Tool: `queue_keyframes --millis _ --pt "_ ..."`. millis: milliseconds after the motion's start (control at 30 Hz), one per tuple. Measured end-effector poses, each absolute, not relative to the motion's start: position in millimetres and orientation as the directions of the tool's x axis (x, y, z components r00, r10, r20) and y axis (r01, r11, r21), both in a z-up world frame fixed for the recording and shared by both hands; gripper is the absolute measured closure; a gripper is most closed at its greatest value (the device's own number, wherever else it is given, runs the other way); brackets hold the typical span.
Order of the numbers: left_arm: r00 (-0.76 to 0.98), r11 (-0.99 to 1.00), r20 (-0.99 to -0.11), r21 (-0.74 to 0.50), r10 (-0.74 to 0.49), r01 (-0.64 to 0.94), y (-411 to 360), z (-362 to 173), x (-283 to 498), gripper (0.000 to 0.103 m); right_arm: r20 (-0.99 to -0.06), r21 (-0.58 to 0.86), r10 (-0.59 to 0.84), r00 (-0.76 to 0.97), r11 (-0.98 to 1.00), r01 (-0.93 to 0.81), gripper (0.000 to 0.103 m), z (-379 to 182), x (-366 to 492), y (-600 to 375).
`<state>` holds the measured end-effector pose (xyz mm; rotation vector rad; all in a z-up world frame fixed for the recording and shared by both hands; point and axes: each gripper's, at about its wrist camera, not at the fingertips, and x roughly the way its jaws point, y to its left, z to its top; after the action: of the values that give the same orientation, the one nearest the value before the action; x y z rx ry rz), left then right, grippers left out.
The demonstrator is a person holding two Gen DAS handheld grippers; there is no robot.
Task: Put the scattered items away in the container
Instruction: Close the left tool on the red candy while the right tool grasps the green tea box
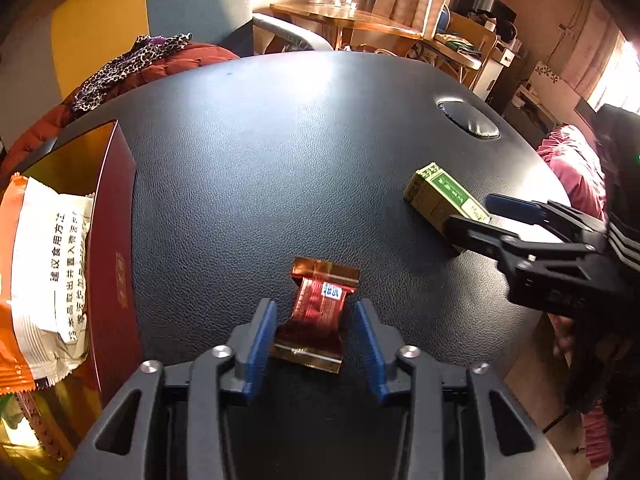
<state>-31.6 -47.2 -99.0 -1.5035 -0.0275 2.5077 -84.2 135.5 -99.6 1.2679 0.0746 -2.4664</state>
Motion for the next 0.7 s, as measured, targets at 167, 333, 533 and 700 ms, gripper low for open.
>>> queue_keyframes --millis 167,333,533,700 --pt "-0.444 -0.969 -0.879 -0.073 0.175 -0.236 -44 -102 -34 0.057 -0.833 0.116 -0.282 -0.475 -0.93 0.348 0.053 -113 -107 130" --pt "-0.441 -0.97 -0.881 -0.073 0.171 -0.231 -40 -110 -43 0.067 -0.839 0.082 -0.253 -0.482 -0.933 0.349 0.071 -113 -105 129" --pt "-0.457 -0.971 -0.861 -0.158 0.226 -0.182 -50 -109 -26 0.076 -0.836 0.093 -0.251 -0.489 -0.942 0.324 0.071 -110 -86 131" --pt "-0.459 -0.961 -0.845 -0.232 0.275 -0.149 -55 -109 -7 0.076 -0.826 0.134 -0.28 -0.489 -0.941 0.312 0.071 -110 -62 130"
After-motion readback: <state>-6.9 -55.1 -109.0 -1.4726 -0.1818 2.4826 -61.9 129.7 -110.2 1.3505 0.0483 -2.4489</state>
